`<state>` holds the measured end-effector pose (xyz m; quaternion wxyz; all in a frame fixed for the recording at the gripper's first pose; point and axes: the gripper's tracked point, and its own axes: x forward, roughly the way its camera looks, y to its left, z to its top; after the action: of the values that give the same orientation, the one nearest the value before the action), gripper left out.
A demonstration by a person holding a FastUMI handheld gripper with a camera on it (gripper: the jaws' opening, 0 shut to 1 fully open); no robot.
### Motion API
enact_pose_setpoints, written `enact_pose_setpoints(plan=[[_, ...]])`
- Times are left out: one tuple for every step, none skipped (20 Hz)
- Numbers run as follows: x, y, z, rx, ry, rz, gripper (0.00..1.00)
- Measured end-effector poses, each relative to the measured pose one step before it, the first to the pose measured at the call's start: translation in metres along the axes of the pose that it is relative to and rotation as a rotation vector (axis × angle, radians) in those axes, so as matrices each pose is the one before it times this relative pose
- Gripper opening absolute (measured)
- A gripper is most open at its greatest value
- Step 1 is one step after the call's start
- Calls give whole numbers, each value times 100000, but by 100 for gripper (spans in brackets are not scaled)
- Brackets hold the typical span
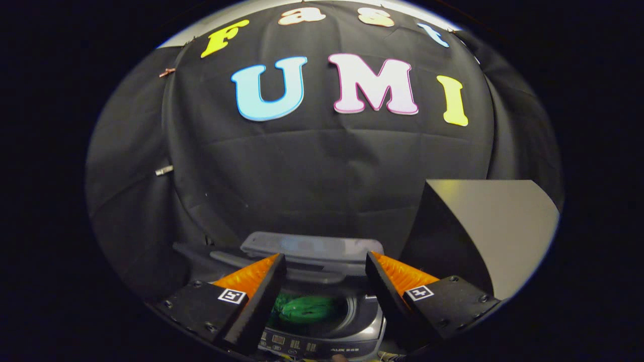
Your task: Put the clothes into the washing machine and then close the washing machine lid.
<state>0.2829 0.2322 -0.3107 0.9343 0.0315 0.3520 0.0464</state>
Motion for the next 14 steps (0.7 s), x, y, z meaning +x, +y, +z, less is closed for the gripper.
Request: enact_pose_setpoints(plan=[[61, 293, -1121, -1200, 1015, 518, 99], [-248, 177, -316, -1168, -379, -5, 99], [-477, 307, 75, -1255, -935, 613, 99], [-315, 312, 140, -1109, -992, 517, 99], [-375, 116, 34, -849, -607, 366, 99], [-404, 121, 177, -467, -490, 107, 99], [-296, 134, 175, -184, -522, 455, 99], [-310, 202, 237, -70, -738, 406, 99], [-489, 19, 318, -242, -984, 177, 99], [-429, 34, 375, -441, -1134, 115, 99], [-473, 81, 340, -340, -1185, 336, 99], [-529, 6, 448, -317, -1232, 252, 99], [-668, -94, 464, -239, -1489, 144, 99], [-797, -30, 560, -229, -1583, 211, 99]])
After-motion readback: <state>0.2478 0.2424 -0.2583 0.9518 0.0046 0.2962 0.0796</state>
